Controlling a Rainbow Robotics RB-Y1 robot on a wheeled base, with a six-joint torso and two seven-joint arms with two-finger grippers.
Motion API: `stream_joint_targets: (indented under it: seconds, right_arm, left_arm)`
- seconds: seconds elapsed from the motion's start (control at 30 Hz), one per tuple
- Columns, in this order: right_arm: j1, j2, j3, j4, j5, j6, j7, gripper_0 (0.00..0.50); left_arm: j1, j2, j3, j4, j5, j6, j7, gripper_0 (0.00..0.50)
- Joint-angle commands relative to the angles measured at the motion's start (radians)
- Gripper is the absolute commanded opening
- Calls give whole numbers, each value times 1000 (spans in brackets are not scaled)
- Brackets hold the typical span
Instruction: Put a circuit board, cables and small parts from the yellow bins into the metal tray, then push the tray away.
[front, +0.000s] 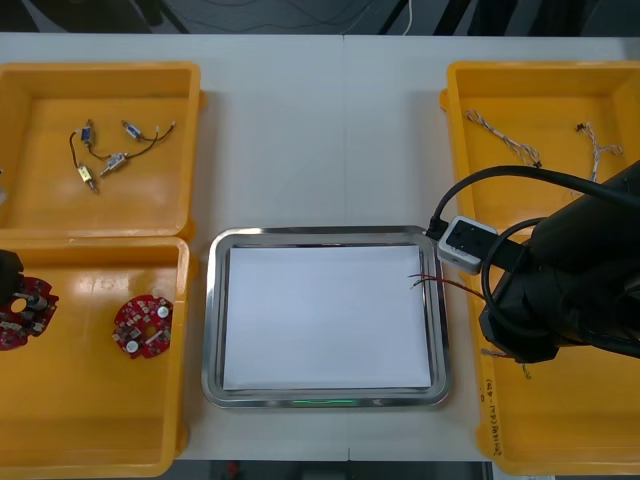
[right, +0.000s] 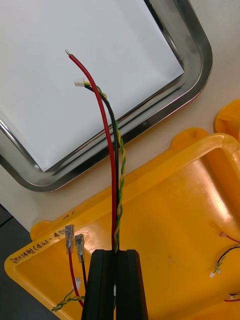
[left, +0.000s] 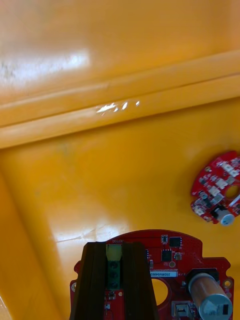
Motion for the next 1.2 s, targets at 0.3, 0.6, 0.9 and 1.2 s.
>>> stream_joint_targets:
  seconds: [0.3,0.6,0.9,1.2]
  right_arm:
    - [-29,14,4,-9,3,8,-13,0]
    - [-29,14,4,-13,3,8,-13,0]
    - [-29,14,4,-13,2,8,-13,0]
    - [-29,14,4,-13,2,8,-13,0]
  left_arm:
    - [-229,41,-247,-157,-44,38,267,0]
    - [-390,11,-465,-180,-98,34,420,0]
    - [-558,-40,-696,-179,-195,32,586,0]
    - [-671,-107,-911,-172,-319,18,733,0]
